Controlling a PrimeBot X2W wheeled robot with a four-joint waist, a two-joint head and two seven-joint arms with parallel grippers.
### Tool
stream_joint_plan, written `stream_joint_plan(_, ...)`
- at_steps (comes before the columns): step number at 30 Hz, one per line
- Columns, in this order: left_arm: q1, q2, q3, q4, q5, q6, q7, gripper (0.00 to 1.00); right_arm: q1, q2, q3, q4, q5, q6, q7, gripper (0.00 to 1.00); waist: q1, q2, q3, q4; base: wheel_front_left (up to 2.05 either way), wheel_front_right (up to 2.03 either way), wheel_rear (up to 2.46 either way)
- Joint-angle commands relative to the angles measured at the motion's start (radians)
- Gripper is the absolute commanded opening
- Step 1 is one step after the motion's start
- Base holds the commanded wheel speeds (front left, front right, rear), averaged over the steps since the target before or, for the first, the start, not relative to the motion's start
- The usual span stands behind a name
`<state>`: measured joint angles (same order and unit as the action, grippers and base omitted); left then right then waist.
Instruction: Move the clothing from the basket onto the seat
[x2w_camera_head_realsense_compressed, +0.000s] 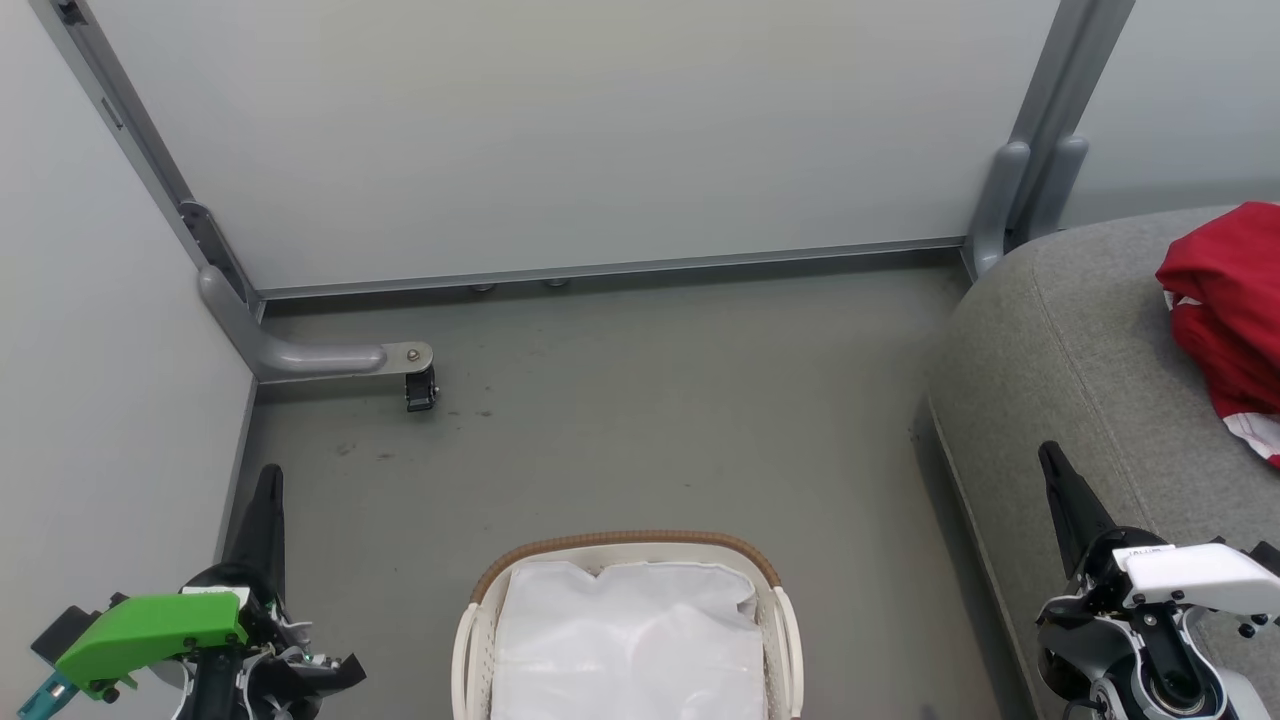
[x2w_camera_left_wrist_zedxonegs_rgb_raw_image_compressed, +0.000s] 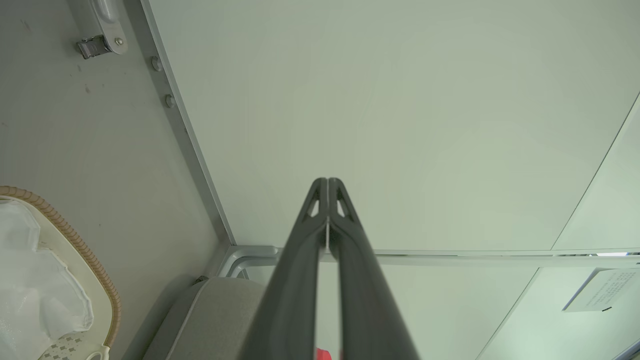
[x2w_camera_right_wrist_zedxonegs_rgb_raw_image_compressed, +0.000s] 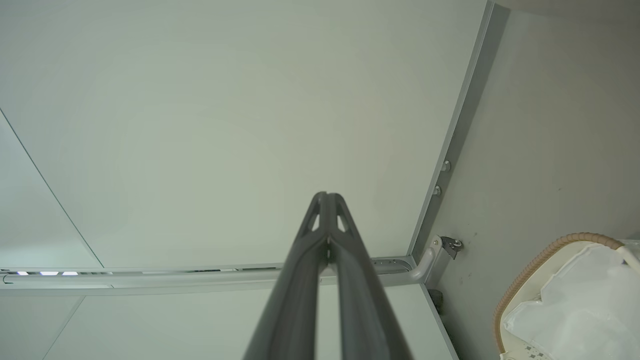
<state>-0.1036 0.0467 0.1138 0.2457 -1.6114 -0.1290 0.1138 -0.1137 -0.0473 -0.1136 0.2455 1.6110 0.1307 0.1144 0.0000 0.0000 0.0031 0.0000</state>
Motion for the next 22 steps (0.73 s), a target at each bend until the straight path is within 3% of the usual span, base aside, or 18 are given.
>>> stream_joint_plan(1,-0.01,0.007,0.002,-0.002,-0.003,-0.004,0.004,0.0,0.011,-0.006,-0.002,-0.003,0.004,0.0,0.003,0.0,0.0,0.0,0.0,0.0,0.0,0.0,0.0)
stream_joint_plan(22,-0.01,0.007,0.002,-0.002,-0.003,-0.004,0.004,0.0,0.011,-0.006,-0.002,-0.003,0.004,0.0,0.003,0.0,0.0,0.0,0.0,0.0,0.0,0.0,0.0)
